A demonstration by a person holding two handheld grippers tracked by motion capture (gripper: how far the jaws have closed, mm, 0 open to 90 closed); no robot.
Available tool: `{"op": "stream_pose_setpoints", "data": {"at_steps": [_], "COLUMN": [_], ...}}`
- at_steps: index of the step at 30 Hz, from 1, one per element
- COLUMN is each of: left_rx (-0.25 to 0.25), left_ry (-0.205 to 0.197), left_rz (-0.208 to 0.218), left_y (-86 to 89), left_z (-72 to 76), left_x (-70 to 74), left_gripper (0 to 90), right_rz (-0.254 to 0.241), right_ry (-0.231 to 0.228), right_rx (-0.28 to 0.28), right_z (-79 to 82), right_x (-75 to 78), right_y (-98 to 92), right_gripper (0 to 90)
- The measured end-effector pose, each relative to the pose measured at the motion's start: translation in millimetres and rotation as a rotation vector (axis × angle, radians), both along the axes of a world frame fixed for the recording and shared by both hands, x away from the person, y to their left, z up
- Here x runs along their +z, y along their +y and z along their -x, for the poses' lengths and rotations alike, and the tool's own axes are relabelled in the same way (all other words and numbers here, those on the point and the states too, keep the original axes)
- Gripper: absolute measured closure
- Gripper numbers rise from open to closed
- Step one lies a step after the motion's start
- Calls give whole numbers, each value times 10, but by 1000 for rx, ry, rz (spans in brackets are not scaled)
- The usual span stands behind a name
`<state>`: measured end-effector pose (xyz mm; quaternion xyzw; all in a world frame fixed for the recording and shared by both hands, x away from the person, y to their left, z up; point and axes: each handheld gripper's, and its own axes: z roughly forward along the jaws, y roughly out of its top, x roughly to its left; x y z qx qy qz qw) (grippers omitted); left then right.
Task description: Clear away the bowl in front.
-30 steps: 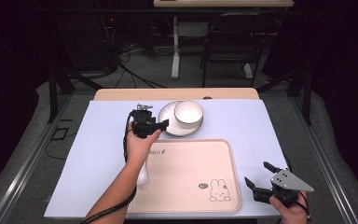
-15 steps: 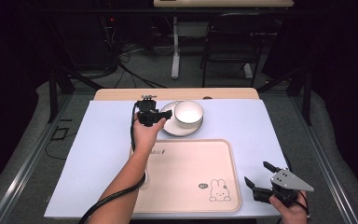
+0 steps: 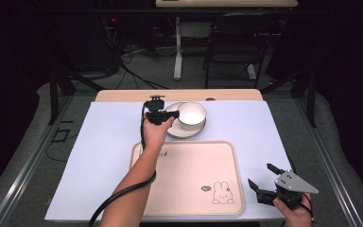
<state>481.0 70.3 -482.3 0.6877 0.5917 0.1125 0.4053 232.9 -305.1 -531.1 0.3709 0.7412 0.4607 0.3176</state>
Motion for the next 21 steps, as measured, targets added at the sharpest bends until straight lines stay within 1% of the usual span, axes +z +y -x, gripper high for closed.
{"op": "stream_pose_setpoints", "data": {"at_steps": [8,15,21], "left_rx": [1,2,4], "left_ry": [35,64,85], "left_rz": [-6,-22,-37], "left_y": [-152,-238,-298], "left_z": [-120,-203,-261], "left_x": [-133,-254,-323], "left_gripper": [428,475,523], "right_rz": [-3,-6,-8], "right_ry": [-1,-2,0], "right_rx": [3,4,3], "right_z": [0,-1,-2], "right_x": [1,2,2], "right_y": [1,-1,-6], "right_gripper": [144,145,144]}}
